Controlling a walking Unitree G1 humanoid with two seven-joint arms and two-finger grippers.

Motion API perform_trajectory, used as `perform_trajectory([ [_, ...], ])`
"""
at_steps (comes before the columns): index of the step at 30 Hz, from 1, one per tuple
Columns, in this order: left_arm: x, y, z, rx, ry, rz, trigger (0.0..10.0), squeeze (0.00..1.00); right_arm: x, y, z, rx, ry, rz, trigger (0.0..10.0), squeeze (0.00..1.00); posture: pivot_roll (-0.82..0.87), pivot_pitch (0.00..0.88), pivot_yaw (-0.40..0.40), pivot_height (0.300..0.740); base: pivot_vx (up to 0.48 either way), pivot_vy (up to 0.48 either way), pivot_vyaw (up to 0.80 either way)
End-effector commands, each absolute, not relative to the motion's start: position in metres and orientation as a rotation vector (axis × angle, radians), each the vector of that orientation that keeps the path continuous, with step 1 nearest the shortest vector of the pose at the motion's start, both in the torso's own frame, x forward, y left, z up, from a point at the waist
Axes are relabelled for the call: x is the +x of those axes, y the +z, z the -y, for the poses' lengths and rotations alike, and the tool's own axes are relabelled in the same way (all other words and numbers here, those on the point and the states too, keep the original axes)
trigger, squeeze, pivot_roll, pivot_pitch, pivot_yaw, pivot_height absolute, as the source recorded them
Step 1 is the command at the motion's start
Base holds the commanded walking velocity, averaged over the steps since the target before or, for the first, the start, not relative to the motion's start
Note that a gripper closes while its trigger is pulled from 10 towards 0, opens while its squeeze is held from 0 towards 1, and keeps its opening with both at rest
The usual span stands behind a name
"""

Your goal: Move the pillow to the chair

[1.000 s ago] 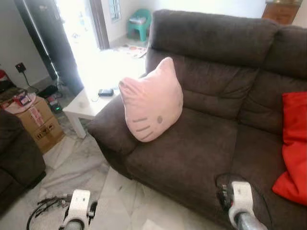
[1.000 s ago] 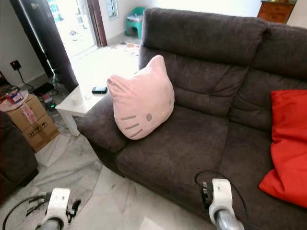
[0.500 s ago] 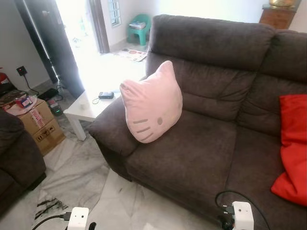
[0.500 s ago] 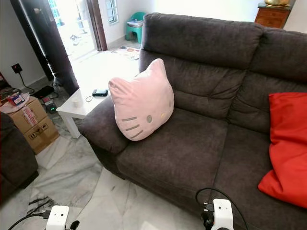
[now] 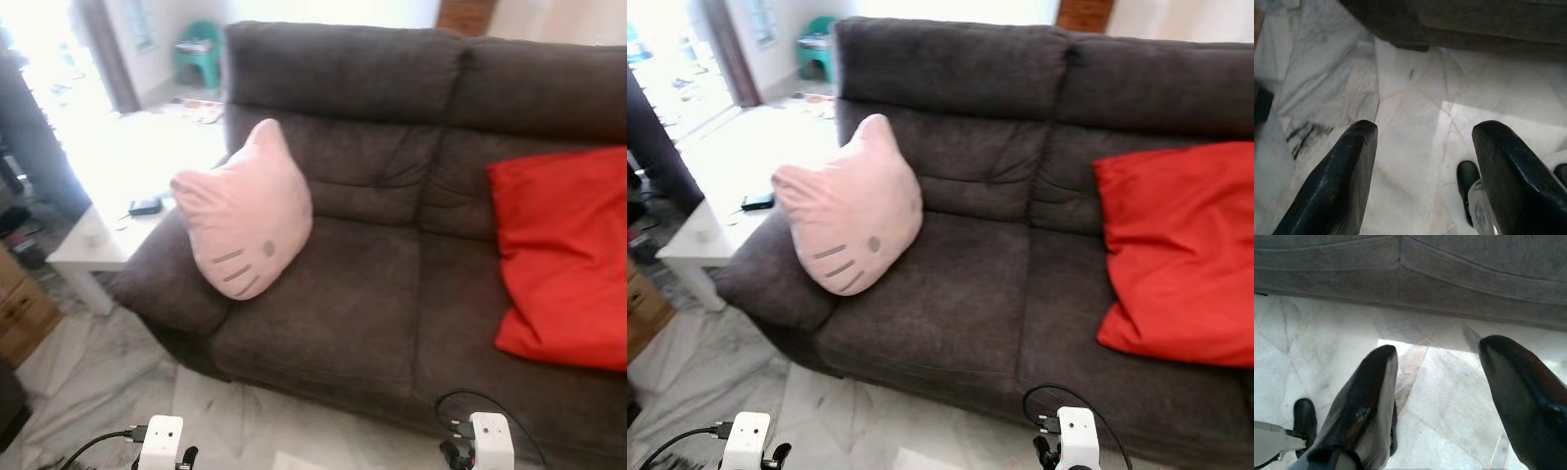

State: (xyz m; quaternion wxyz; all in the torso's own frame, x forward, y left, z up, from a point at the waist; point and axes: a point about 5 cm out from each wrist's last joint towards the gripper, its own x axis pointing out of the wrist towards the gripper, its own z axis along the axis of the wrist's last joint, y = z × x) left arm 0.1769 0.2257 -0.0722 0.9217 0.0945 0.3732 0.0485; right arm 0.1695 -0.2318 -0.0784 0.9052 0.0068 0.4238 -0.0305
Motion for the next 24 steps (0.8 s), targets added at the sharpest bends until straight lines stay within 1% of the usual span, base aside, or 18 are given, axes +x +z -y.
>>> perform_trajectory([
  [1, 0.1689, -0.0753, -0.2293, 0.205, 0.096, -0.790, 10.0, 0.00, 0.1678, -0.0799, 0.2289, 0.022, -0.059, -0.884, 10.0, 0.00, 0.03, 0.006, 0.017, 0.740, 0.000, 0.000, -0.79],
  [6, 0.1681, -0.0754, -0.2313, 0.230, 0.095, -0.796, 10.0, 0.00, 0.1675, -0.0800, 0.2289, 0.024, -0.070, -0.880, 10.0, 0.00, 0.03, 0.000, 0.024, 0.740, 0.000, 0.000, -0.79],
  [8, 0.1695, -0.0744, -0.2324, 0.265, 0.079, -0.793, 10.0, 0.00, 0.1670, -0.0805, 0.2281, 0.031, -0.072, -0.882, 10.0, 0.00, 0.03, 0.000, 0.026, 0.740, 0.000, 0.000, -0.79],
  [12, 0.1695, -0.0747, -0.2321, 0.270, 0.071, -0.798, 10.0, 0.00, 0.1673, -0.0805, 0.2272, 0.033, -0.058, -0.882, 10.0, 0.00, 0.03, 0.000, 0.029, 0.740, 0.000, -0.307, -0.79],
  [18, 0.1684, -0.0761, -0.2303, 0.299, 0.054, -0.810, 10.0, 0.00, 0.1660, -0.0804, 0.2300, 0.024, -0.075, -0.881, 10.0, 0.00, 0.02, 0.000, 0.031, 0.740, 0.000, 0.000, -0.78],
  [19, 0.1661, -0.0776, -0.2294, 0.310, 0.045, -0.823, 10.0, 0.00, 0.1663, -0.0800, 0.2307, 0.028, -0.079, -0.878, 10.0, 0.00, 0.02, 0.000, 0.033, 0.740, 0.000, -0.371, -0.78],
  [22, 0.1643, -0.0787, -0.2293, 0.307, 0.048, -0.833, 10.0, 0.00, 0.1667, -0.0798, 0.2311, 0.030, -0.080, -0.877, 10.0, 0.00, 0.02, 0.000, 0.031, 0.740, 0.000, 0.000, -0.78],
  [24, 0.1655, -0.0780, -0.2292, 0.333, 0.031, -0.827, 10.0, 0.00, 0.1678, -0.0793, 0.2313, 0.034, -0.086, -0.872, 10.0, 0.00, 0.02, 0.000, 0.031, 0.740, 0.000, -0.311, -0.78],
])
